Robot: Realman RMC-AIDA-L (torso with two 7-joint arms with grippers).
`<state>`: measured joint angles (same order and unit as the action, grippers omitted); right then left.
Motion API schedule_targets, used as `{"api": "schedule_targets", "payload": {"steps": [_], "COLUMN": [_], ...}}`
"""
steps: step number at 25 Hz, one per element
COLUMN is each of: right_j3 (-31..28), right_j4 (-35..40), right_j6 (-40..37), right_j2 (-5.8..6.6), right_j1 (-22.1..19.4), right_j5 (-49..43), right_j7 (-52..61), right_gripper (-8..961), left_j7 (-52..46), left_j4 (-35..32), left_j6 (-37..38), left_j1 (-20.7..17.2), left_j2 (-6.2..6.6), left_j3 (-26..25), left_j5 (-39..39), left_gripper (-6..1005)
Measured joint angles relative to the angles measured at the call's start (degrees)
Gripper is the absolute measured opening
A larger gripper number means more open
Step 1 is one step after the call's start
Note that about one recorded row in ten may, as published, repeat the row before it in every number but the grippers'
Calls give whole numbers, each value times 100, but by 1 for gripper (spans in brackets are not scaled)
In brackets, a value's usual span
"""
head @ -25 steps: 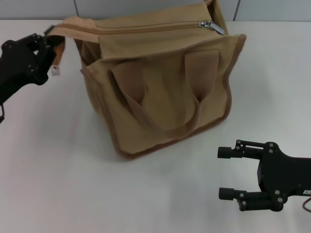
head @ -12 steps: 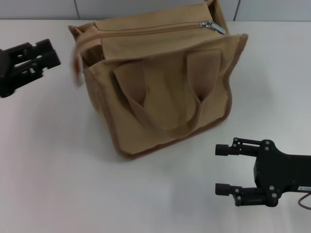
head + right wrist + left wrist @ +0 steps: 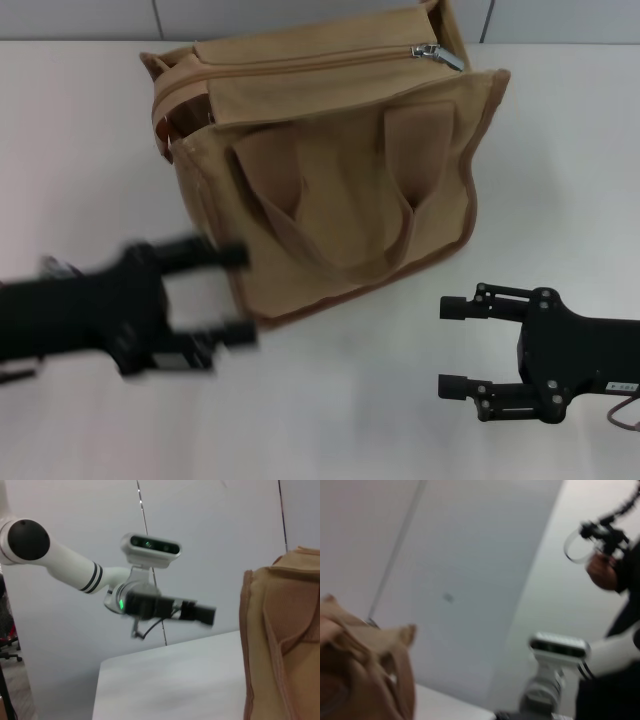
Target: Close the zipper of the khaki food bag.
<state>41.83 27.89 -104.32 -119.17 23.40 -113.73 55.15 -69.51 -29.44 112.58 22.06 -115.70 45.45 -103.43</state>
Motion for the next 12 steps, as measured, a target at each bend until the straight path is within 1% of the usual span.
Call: {"api": "schedule_targets", "payload": {"steps": [1,4,6,7,8,9,10,12], "right_j3": [0,15,73,124,160,206,307,371], "right_j4": [0,-154,-233,-265,-284,-311,-396,-449], "right_j6": [0,126,210,274,310,359,442,485], "right_j2": [0,-1,1,1,1,0,-3,-3], "right_j1": [0,41,67,77,82,93,136,164], "right_j5": [0,0,0,0,0,0,0,0], "right_j7": [0,-10,-26,-29,-30,-32,-35,-35], "right_gripper": [768,768,768,768,768,768,768,768], "left_j7": [0,554,872,872,1244,1288,1411,1423], "left_j4": [0,160,302,302,507,537,630,643], "left_j6": [0,-189,-403,-403,-750,-805,-1043,-1106], "left_j1": [0,5,7,7,11,12,27,32], "left_j2": [0,-146,-208,-208,-241,-244,-247,-248], "left_j3": [0,105,114,114,126,128,138,139], "left_j5": [0,-376,-519,-519,-600,-606,-662,-688], "left_gripper": [771,844,844,844,844,844,844,844]}}
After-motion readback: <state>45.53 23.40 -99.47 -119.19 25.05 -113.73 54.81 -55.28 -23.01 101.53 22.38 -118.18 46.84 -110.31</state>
